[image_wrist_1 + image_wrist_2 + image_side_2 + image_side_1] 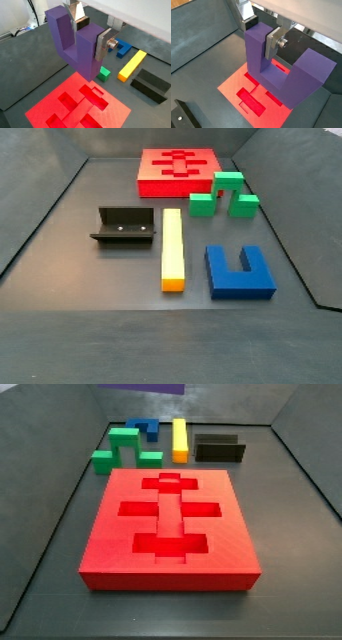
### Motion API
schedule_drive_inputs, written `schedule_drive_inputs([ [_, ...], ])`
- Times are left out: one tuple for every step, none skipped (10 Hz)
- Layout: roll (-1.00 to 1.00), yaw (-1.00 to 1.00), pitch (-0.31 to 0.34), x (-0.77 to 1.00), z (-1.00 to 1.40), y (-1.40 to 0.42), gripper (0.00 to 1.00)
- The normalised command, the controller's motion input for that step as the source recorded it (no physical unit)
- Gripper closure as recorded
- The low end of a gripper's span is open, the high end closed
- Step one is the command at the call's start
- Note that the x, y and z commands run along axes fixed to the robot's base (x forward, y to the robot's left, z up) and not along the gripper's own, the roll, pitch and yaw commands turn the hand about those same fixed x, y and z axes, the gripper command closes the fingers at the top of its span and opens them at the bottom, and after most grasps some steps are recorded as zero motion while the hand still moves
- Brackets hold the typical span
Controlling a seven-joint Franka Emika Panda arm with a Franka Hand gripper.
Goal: Pick up the purple object. Move up. Place the purple object on the fixture. Regrasp the purple object. Move to above the board. Insert the purple object.
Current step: Insert the purple object.
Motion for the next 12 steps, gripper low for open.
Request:
schedule_drive_inputs([
  [0.03,0.00,0.017,0.11,-0.14,0.00,1.00],
  [0.00,0.00,0.016,0.20,-0.15,-0.01,1.00],
  [0.00,-0.03,0.000,0.48,-0.25,-0.12,1.00],
  [-0.10,-0.06,-0.080,0.47,-0.35,-0.22,1.00],
  [-0.19,-0.03,-0.157,0.54,-0.43,-0.25,1.00],
  [-0.17,0.00,-0.187,0.56,-0.49,-0.31,1.00],
  [-0.10,0.02,-0.171,0.48,-0.48,-0.43,1.00],
  [0.00,0.19,-0.089,0.35,-0.41,-0.69,1.00],
  [0.11,0.16,-0.040,0.31,-0.40,-0.75,1.00],
  [0.16,0.14,-0.026,0.29,-0.42,-0.74,1.00],
  [0.26,0.10,0.000,0.26,-0.47,-0.69,1.00],
  [0.41,0.02,0.000,0.23,-0.49,-0.67,1.00],
])
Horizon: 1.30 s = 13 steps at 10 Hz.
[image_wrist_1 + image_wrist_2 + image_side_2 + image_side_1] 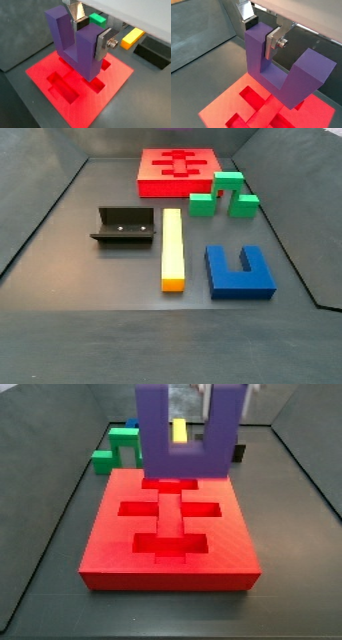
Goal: Pick up the purple object. Move up. Place the purple object on the fixture. Regrasp the purple object. Move to above the board. Insert the purple object.
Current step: Insert the purple object.
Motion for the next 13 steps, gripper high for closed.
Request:
schedule_drive_inputs([
  [0.35,0.05,0.000,0.17,-0.61,-0.67,1.00],
  [0.23,0.09,-0.034,0.07,-0.63,-0.66,1.00],
  [0.13,0.09,-0.044,0.05,-0.55,-0.55,1.00],
  [0.09,0.10,-0.013,0.03,-0.44,-0.43,1.00],
  [0.04,0.09,0.000,0.00,-0.34,-0.33,1.00],
  [0.00,0.05,0.000,0.00,-0.31,-0.19,1.00],
  [0.22,0.00,0.029,0.00,-0.46,0.00,1.00],
  [0.04,0.00,0.031,0.00,-0.51,0.10,1.00],
  [0.00,0.00,0.021,0.00,-0.35,0.07,1.00],
  [0.00,0.00,0.000,0.00,-0.30,0.00,1.00],
  [-0.10,0.00,-0.006,-0.04,-0.08,0.00,1.00],
  [-0.20,0.00,-0.047,-0.15,0.00,0.02,1.00],
  [-0.19,0.00,-0.061,-0.24,-0.15,0.04,1.00],
])
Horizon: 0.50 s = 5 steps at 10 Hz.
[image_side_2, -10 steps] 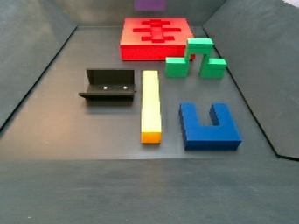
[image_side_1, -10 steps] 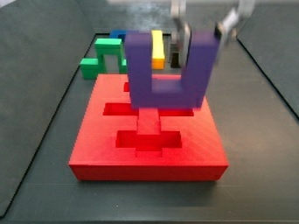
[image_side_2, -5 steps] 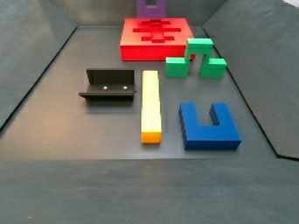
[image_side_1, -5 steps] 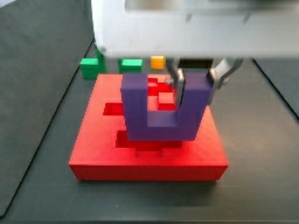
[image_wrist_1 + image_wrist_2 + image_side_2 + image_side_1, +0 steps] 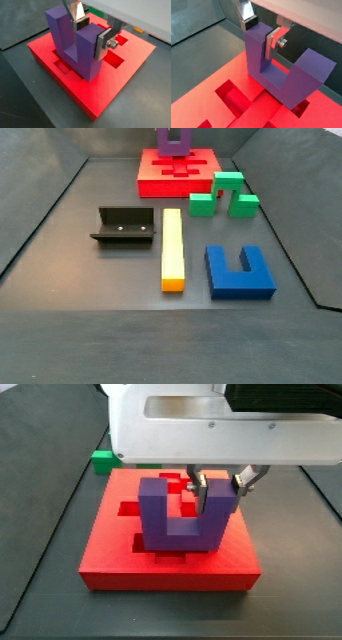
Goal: Pick up the purple object. Move up. Place the purple object on the fixture. Regrasp the purple object. Move to above the board. Insert the purple object.
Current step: Insert the purple object.
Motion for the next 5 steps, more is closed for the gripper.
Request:
schedule_drive_inputs([
  [-0.14,0.00,-0.050,-0.29,-0.17,0.04,1.00],
  [-0.13,0.00,-0.041,-0.33,-0.17,0.09,1.00],
  [-0.09,0.00,-0.014,-0.29,-0.20,0.16,1.00],
  [-0.05,0.00,-0.013,-0.04,-0.17,0.07,1.00],
  [0.00,0.00,0.000,0.15,-0.14,0.00,1.00],
])
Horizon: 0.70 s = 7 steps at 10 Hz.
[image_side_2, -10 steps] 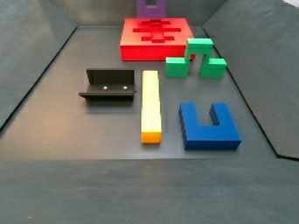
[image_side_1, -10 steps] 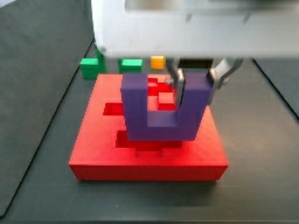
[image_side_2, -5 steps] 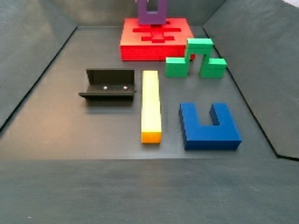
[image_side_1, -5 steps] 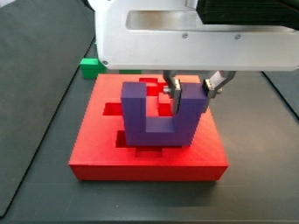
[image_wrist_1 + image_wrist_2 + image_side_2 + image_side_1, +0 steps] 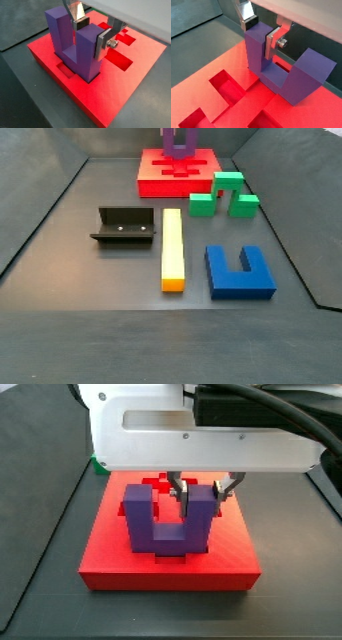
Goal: Pick up the purple object. Move up. Place the purple object on the fixture. Regrasp the purple object. Move to above the board. Insert the purple object.
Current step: Insert the purple object.
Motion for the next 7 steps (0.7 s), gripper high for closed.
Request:
schedule_drive_inputs([
  [0.00,0.02,-0.061,0.18,-0.43,-0.09,1.00],
  [0.04,0.06,-0.110,0.09,-0.72,-0.19,1.00],
  [0.05,0.08,-0.094,0.11,-0.71,-0.17,1.00],
  [0.15,0.00,0.000,0.20,-0.28,-0.12,1.00],
  [0.04,0.00,0.000,0.00,-0.03,0.00,1.00],
  [0.00,0.00,0.000,0.00,0.00,0.00,1.00],
  [0.03,0.00,0.000,0.00,0.00,0.00,1.00],
])
